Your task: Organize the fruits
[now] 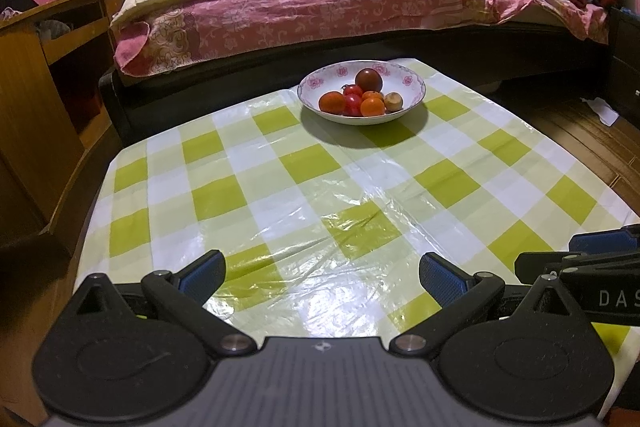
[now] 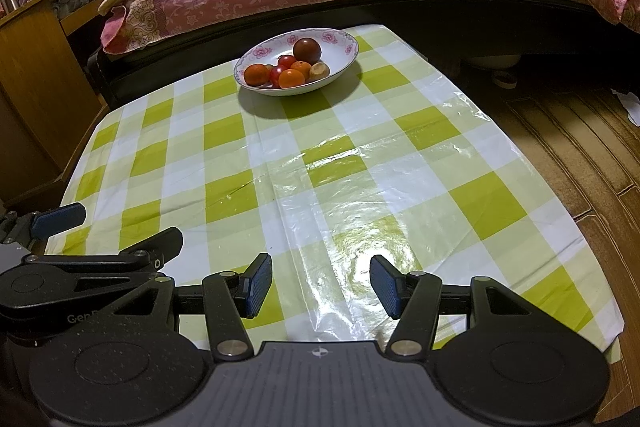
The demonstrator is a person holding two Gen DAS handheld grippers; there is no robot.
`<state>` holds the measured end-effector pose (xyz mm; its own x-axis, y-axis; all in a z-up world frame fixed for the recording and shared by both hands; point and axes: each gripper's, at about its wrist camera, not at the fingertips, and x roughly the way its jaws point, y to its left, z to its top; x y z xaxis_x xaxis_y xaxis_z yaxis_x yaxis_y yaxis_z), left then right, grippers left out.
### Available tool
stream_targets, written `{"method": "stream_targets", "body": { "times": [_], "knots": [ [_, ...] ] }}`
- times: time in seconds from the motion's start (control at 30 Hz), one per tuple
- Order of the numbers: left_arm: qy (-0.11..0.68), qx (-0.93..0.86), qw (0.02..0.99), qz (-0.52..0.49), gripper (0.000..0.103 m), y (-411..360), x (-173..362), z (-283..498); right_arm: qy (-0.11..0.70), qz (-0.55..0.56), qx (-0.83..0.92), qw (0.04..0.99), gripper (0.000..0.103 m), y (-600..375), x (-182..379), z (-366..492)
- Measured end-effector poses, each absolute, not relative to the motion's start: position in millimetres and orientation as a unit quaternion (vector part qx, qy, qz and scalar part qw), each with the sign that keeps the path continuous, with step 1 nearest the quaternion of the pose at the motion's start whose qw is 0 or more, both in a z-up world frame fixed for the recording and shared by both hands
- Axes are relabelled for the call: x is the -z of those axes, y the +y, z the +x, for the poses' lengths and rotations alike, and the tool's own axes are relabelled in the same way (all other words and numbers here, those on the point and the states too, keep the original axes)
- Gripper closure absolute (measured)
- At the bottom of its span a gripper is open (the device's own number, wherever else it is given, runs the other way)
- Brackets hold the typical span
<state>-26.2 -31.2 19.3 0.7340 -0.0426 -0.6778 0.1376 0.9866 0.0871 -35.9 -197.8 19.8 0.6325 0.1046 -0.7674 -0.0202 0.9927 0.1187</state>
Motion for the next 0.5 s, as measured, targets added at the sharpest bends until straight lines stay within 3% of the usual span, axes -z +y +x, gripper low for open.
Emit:
{"method": "stream_targets", "body": {
  "times": [0.5],
  "knots": [
    [0.348,0.042,0.934,0.075,0.0,-33.8,-20.7,-30.3,0.425,0.047,-0.033,0.903,0.049,-197.4,-21.7,-36.6]
  ]
}}
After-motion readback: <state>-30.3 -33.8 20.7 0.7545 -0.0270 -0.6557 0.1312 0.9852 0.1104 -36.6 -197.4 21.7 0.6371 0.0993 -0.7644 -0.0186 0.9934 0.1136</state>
